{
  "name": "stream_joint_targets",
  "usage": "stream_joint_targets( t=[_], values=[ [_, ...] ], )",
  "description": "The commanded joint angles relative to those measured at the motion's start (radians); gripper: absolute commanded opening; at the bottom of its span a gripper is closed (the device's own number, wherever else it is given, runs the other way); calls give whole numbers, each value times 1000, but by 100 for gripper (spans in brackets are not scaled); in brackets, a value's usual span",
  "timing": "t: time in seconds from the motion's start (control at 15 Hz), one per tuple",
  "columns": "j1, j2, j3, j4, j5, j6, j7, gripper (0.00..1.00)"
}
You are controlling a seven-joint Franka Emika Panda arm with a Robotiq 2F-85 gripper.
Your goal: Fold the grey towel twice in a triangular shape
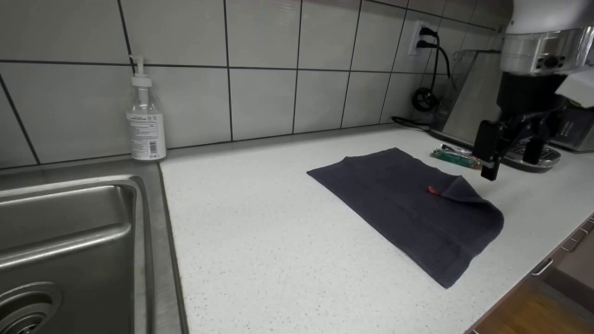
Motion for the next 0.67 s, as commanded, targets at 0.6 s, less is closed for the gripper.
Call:
stream_joint_targets(
  t=[0.6],
  values=[
    [17, 150, -34, 41, -177, 17, 145, 100]
  ],
)
